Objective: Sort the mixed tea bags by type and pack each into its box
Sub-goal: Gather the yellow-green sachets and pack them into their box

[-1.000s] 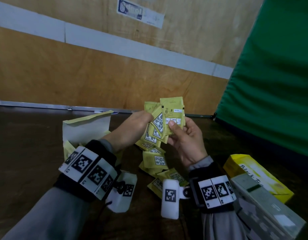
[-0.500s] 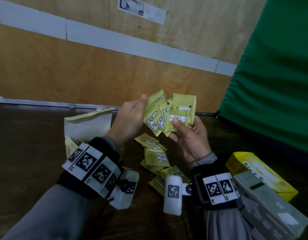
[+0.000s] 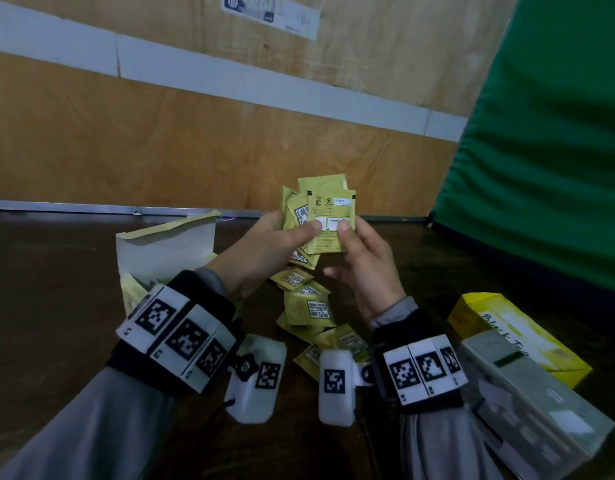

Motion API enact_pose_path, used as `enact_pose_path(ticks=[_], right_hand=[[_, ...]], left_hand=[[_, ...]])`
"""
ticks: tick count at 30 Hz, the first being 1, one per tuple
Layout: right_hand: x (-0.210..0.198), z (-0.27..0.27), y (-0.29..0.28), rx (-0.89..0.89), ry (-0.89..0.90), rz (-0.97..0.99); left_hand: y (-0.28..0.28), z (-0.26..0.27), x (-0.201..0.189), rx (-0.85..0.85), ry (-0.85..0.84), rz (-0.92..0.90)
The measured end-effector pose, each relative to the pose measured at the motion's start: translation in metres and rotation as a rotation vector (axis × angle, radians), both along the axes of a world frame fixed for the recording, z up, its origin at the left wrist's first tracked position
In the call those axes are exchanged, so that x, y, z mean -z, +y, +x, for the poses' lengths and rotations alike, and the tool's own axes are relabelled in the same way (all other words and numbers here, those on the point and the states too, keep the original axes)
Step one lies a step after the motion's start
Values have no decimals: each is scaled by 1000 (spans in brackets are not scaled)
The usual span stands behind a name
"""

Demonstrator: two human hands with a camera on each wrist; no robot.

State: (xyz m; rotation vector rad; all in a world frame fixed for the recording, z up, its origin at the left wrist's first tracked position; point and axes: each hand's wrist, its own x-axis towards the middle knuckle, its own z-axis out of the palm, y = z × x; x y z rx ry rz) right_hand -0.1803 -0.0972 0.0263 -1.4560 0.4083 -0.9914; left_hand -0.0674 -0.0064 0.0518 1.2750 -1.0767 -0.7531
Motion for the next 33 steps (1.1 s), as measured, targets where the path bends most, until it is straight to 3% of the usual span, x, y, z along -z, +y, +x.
enact_pose_path(ticks=[10, 15, 20, 27, 30, 33], right_hand=[[5, 6, 1, 66, -37, -42], [5, 6, 2, 16, -10, -23], [1, 0, -3, 13, -75, 41], [2, -2, -4, 32, -101, 34], [2, -2, -5, 94, -140, 10], [2, -1, -4, 83, -176, -2]], left_hand=[[-9, -9, 1, -69, 237, -99], [-8, -8, 2, -98, 228, -145], [-1, -5, -6, 4, 371, -107], [-6, -4, 1, -114, 272, -207], [-1, 0, -3, -74, 257, -110], [4, 0, -7, 96, 306, 119]])
